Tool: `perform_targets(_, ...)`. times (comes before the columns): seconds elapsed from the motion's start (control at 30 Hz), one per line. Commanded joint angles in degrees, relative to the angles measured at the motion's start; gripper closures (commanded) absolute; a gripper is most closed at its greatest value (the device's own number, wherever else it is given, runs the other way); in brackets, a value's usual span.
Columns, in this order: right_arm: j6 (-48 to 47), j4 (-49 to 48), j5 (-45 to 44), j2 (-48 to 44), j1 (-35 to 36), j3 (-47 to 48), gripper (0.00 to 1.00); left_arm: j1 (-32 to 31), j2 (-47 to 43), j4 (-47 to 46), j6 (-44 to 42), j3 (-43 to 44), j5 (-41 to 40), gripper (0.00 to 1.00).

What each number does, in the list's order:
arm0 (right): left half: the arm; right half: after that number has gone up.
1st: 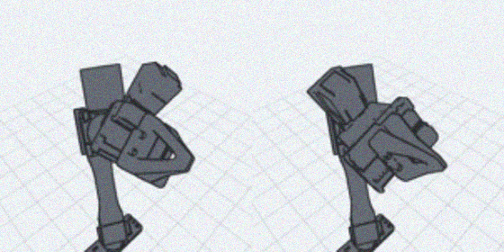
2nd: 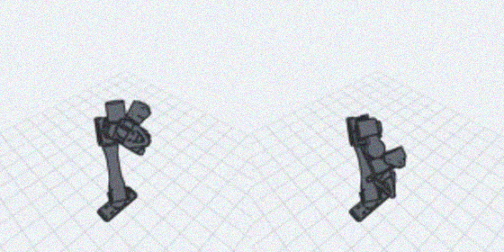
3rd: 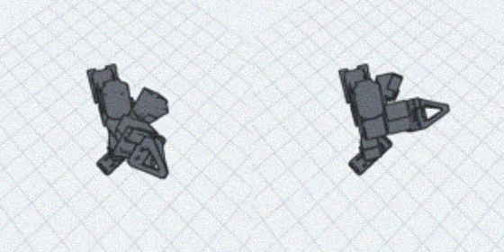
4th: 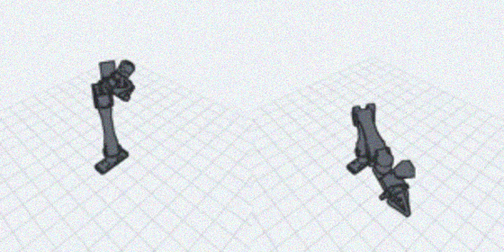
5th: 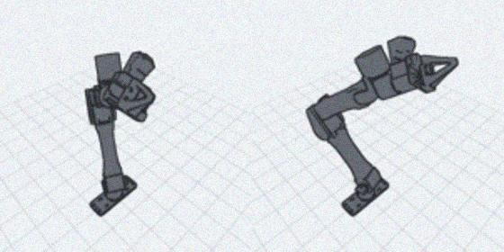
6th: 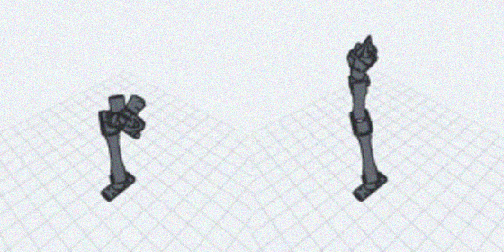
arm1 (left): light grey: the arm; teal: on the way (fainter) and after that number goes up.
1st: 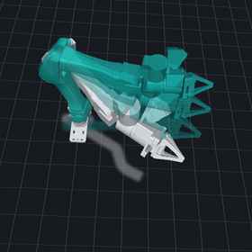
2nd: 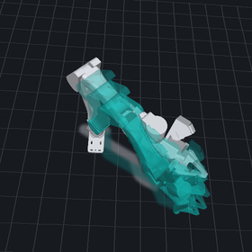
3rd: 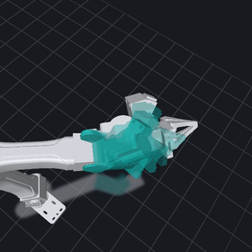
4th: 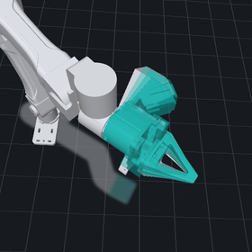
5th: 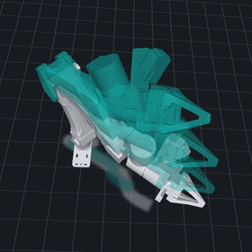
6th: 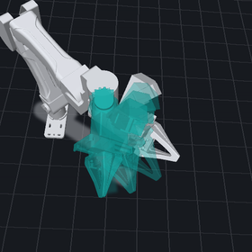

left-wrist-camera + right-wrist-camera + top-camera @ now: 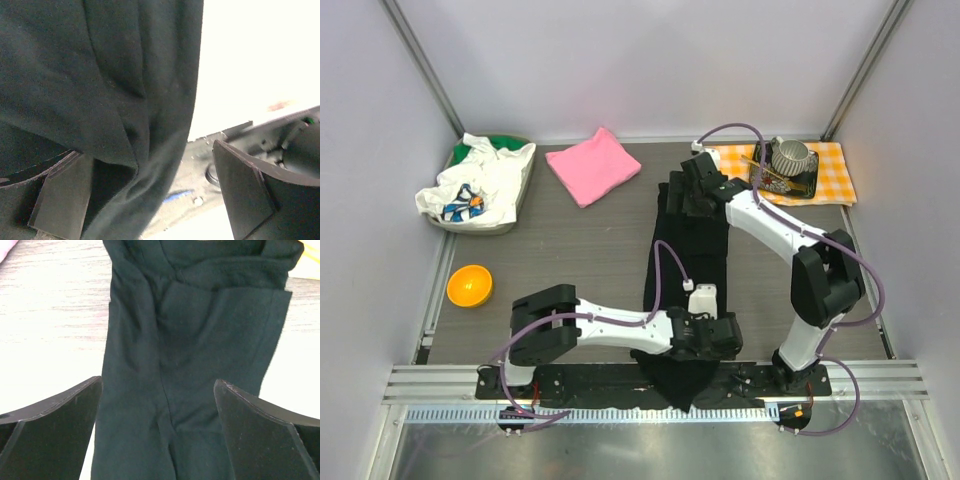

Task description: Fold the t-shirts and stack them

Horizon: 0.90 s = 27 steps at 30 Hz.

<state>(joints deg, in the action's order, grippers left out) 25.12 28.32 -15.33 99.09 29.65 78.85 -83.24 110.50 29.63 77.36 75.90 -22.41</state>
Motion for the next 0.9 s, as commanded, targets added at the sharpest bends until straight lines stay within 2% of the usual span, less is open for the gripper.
perform_targets(0.0,-1.0,-6.3,0.3,3.8,-0.3,2.3,0.0,-0.6,-2.6,1.0,-0.6,3.6,3.6,0.0)
perform_targets(0.13,-1.2,-7.1,2.8,8.5,-0.5,4.2,0.0,-0.7,-8.5,6.0,-1.9,4.9,0.5,0.0)
perform_targets(0.3,-0.1,-8.3,5.8,11.9,-0.4,4.6,0.0,-0.3,-19.0,16.5,-2.7,3.1,-10.2,0.0)
perform_targets(0.4,0.2,-9.6,5.8,13.6,-0.5,3.9,0.0,3.5,-27.1,17.6,-4.4,-1.8,-9.2,0.0)
perform_targets(0.57,0.3,-11.0,5.4,15.9,-0.5,4.1,0.0,13.5,-40.7,17.6,-5.3,-10.8,-9.2,0.0)
perform_targets(0.73,-0.4,-10.8,3.6,21.6,-0.5,6.2,0.0,23.5,-47.6,18.7,-8.4,-15.9,-7.4,0.0)
perform_targets(0.87,-0.5,-10.9,3.6,27.2,-0.5,10.3,0.0,29.0,-50.4,19.9,-11.6,-16.7,-5.7,0.0)
